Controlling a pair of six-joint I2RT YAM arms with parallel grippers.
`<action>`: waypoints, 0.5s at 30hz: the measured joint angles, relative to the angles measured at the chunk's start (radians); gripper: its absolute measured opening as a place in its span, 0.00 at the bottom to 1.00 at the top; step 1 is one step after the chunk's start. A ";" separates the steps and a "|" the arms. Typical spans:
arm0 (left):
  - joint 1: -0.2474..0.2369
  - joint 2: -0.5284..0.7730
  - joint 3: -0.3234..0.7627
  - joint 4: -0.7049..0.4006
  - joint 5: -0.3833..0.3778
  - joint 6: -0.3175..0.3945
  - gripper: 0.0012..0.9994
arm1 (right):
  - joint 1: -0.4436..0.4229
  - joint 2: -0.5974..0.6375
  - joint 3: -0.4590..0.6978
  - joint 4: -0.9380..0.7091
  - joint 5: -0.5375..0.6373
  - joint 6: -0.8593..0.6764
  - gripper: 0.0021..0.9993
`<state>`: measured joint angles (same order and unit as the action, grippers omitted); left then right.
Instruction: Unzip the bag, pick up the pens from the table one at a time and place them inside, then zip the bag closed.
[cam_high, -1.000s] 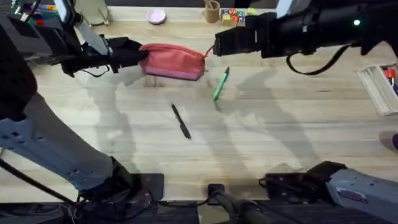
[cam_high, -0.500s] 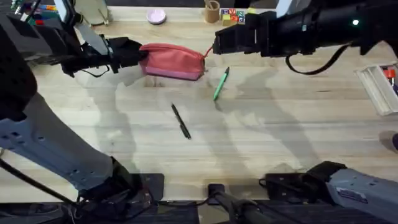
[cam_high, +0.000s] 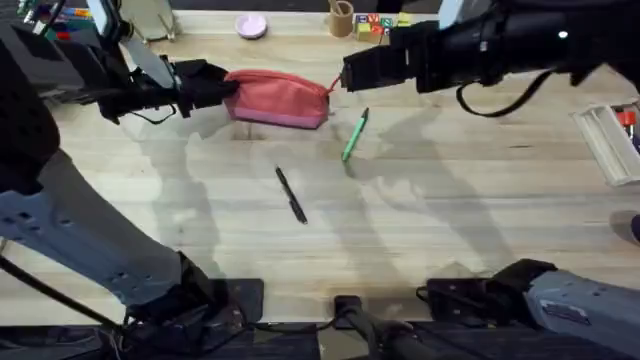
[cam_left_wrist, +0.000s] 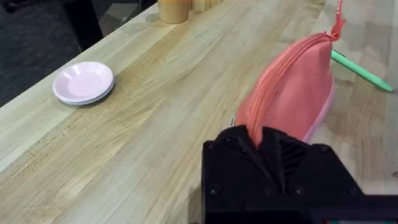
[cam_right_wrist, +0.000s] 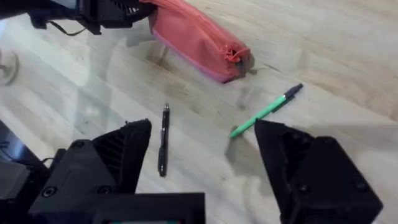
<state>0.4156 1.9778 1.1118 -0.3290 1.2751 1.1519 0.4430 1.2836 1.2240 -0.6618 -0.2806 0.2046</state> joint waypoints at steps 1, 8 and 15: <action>0.000 0.000 0.000 0.000 0.000 0.000 0.04 | 0.000 0.009 0.000 0.007 0.000 -0.009 1.00; 0.000 0.000 0.000 0.000 0.000 0.000 0.04 | 0.000 0.093 0.000 0.042 0.000 -0.037 1.00; 0.000 0.000 0.000 0.000 0.000 0.000 0.04 | 0.000 0.188 0.000 0.108 0.000 -0.046 1.00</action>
<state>0.4156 1.9778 1.1118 -0.3290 1.2751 1.1519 0.4429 1.4712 1.2240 -0.5542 -0.2808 0.1590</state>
